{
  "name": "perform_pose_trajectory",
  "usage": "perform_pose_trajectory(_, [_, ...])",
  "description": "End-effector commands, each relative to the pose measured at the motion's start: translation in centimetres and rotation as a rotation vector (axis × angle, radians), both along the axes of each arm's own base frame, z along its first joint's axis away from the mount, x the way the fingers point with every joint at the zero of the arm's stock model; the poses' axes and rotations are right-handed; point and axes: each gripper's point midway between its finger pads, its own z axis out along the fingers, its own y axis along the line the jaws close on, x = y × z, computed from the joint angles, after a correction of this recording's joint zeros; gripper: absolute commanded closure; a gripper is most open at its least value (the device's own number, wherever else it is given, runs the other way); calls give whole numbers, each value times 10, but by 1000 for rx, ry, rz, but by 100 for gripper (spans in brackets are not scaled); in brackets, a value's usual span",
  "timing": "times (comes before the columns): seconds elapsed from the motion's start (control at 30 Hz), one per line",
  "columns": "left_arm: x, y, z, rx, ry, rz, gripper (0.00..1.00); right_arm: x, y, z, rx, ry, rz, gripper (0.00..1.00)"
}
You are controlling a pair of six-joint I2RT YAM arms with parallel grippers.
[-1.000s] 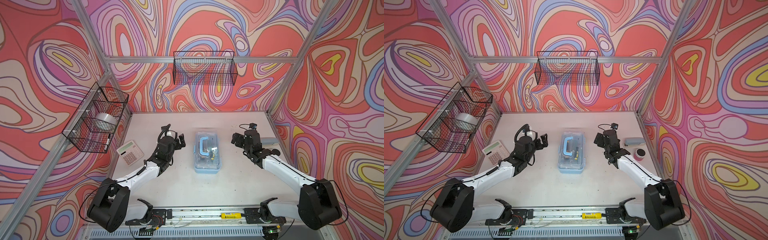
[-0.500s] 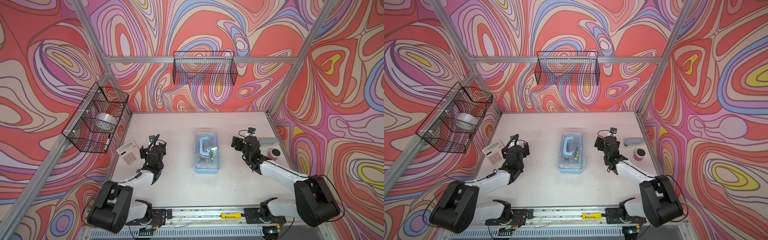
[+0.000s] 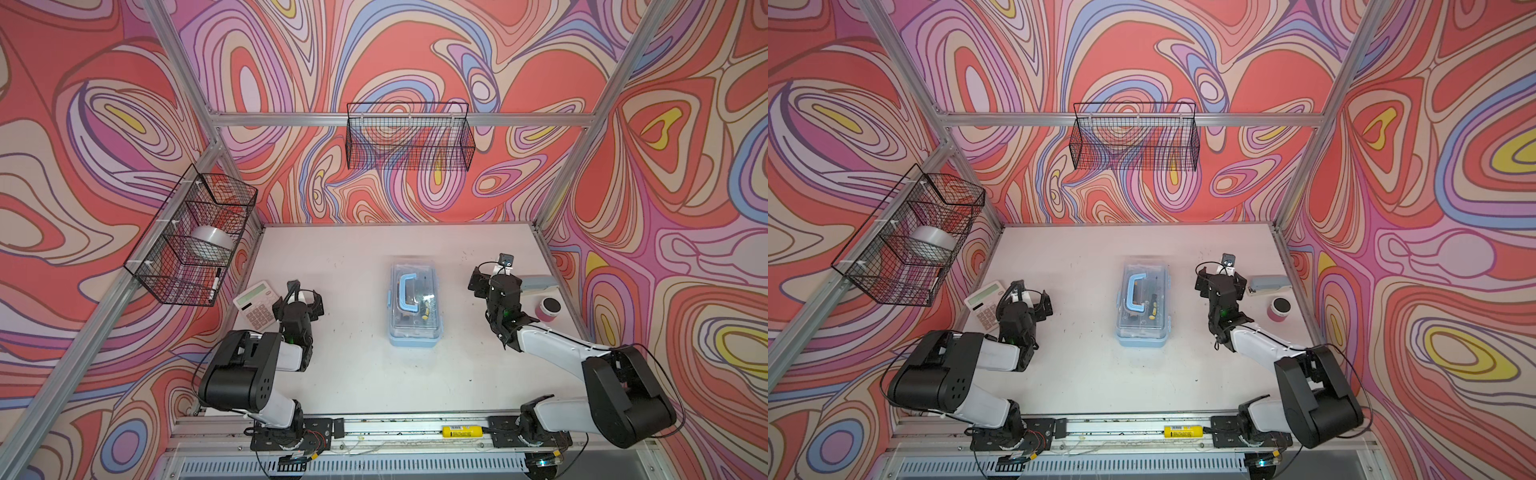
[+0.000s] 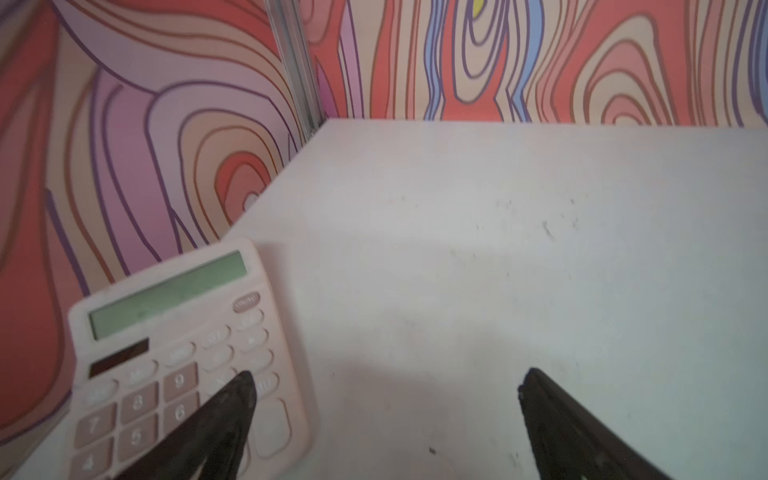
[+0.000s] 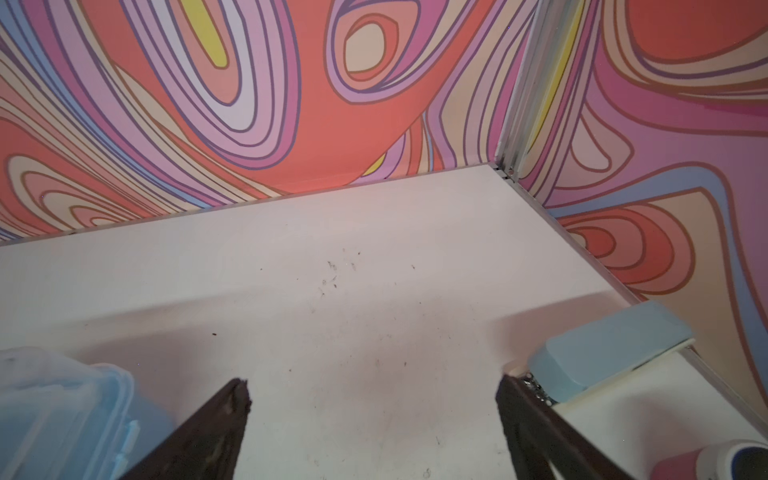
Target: Pack the tool kit
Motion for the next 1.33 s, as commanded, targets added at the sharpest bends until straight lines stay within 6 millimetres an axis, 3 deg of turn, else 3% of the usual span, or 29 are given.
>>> perform_pose_trajectory(0.0, [10,-3,21,-18,-95,-28,0,4,-17,3,-112,-14,-75,2])
perform_pose_trajectory(0.07, [11,-3,25,-23,-105,-24,0,6,-24,-2,-137,-18,-83,2])
perform_pose_trajectory(0.2, [20,0,21,-26,-62,-17,0,16,-40,-38,-175,17,-74,2])
perform_pose_trajectory(0.43, [24,0,15,-35,1,-10,0,19,-46,-47,-105,-60,9,2])
perform_pose_trajectory(0.53, [27,-2,15,-29,2,-20,0,22,-57,-59,-39,-78,44,2])
perform_pose_trajectory(0.57, [27,-3,14,-29,12,-20,0,22,-53,-70,-25,-3,69,2])
perform_pose_trajectory(1.3, [28,-4,14,-25,6,-33,0,26,-55,-66,-12,-17,86,2])
